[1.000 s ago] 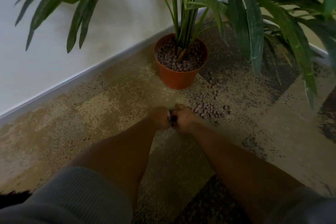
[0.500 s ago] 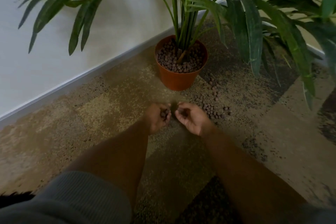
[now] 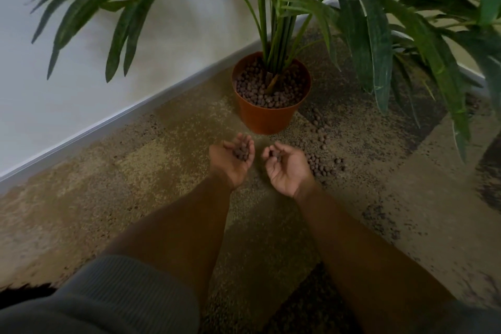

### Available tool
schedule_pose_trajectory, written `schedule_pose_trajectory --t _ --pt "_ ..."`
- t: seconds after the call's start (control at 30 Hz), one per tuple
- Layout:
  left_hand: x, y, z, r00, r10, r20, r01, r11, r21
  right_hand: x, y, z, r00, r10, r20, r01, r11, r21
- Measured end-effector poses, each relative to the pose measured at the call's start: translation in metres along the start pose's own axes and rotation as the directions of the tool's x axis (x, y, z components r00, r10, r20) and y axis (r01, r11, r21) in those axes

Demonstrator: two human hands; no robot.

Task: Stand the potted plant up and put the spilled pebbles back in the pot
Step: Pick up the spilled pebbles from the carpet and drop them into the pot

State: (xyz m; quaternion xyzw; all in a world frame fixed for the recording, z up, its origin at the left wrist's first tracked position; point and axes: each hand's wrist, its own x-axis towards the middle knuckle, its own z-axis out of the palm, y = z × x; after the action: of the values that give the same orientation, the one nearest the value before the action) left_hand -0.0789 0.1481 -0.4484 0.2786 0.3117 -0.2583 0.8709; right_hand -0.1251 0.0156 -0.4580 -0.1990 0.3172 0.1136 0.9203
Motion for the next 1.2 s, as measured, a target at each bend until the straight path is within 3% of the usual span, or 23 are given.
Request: schedule_pose_trajectory --t 0.23,0.4,0.63,0.77,1.07,1.2 --pt "-0.001 0.011 0.03 0.993 0.119 -0.006 -0.118 0.978 -0.172 -0.006 -0.01 0.036 0.99 -0.065 0.126 0.054 0.994 0.09" --pt "-0.009 0.027 0.069 0.982 0.188 0.012 -0.179 0.95 -0.257 -0.013 -0.028 0.075 0.979 -0.203 0.032 0.193 0.961 0.198" --pt "-0.036 0.027 0.129 0.98 0.162 0.118 -0.139 0.973 -0.187 -0.007 -0.059 0.103 0.937 -0.339 -0.081 0.348 0.895 0.279" --pt "-0.045 0.021 0.145 0.989 0.112 0.094 -0.105 0.991 -0.082 -0.001 -0.066 0.103 0.928 -0.371 -0.023 0.364 0.896 0.255" --pt "-0.051 0.022 0.141 0.98 0.106 0.167 -0.102 0.994 -0.029 -0.001 -0.074 0.092 0.933 -0.355 0.056 0.341 0.924 0.175" --pt "-0.033 0.023 0.127 0.98 0.137 0.144 -0.135 0.99 -0.029 -0.018 -0.072 0.089 0.923 -0.384 0.011 0.381 0.919 0.097"
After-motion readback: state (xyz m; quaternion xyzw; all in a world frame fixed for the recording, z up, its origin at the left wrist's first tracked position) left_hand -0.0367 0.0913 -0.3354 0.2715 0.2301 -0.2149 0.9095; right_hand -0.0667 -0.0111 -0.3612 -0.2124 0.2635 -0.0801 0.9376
